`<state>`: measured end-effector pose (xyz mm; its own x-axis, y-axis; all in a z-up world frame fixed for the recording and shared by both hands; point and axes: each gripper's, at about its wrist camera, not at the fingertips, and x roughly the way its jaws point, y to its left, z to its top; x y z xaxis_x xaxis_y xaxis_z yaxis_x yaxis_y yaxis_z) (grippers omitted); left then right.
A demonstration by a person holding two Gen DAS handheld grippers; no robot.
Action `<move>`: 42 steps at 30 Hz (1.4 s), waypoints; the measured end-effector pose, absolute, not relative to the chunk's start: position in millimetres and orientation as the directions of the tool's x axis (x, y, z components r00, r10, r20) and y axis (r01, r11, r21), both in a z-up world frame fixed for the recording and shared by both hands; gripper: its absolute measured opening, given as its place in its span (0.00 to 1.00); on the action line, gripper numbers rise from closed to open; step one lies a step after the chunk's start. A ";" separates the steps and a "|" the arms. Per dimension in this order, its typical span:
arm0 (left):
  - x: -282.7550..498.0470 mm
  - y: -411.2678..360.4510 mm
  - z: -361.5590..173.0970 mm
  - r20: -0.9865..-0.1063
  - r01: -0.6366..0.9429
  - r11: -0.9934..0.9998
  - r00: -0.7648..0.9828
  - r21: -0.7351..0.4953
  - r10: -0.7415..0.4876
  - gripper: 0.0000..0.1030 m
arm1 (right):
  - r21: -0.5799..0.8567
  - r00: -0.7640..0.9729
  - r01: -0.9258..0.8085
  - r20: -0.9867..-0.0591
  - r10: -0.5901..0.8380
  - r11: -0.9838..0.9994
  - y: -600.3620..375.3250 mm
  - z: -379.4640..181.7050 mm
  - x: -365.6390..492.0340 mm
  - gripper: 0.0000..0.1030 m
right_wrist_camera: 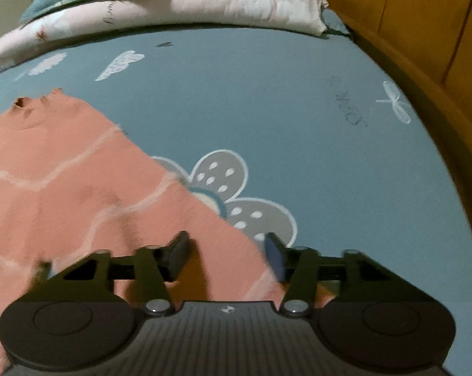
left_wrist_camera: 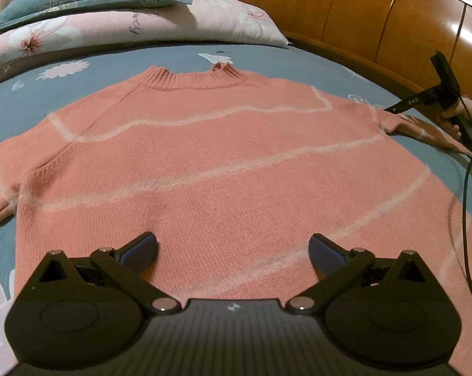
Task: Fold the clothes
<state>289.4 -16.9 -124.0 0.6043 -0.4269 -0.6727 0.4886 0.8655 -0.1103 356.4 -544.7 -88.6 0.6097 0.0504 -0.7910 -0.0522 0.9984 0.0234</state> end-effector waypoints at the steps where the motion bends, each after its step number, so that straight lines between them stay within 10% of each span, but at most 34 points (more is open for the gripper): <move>1: 289.2 -17.0 -124.5 -0.671 0.489 0.865 0.606 -0.110 -0.428 0.99 | 0.004 0.609 -0.062 -0.792 0.040 0.998 -540.9 -87.6 355.2 0.28; 8: 289.0 -16.8 -125.2 -0.668 0.488 0.866 0.609 -0.109 -0.427 0.99 | -0.190 0.640 -0.041 -0.759 -0.120 0.981 -518.3 -80.3 364.9 0.12; 18: 289.6 -15.1 -124.2 -0.669 0.489 0.865 0.605 -0.114 -0.431 0.99 | -0.145 0.674 0.146 -0.710 -0.206 0.979 -529.7 -65.7 336.2 0.52; 31: 288.2 -15.6 -124.2 -0.669 0.482 0.868 0.608 -0.117 -0.428 0.99 | 0.264 0.605 0.732 -0.676 -0.421 0.628 -649.3 -85.1 161.9 0.66; 42: 288.1 -16.1 -124.6 -0.668 0.480 0.869 0.610 -0.118 -0.427 0.99 | 0.630 0.728 0.686 -0.582 -0.362 0.364 -641.6 -122.8 142.1 0.68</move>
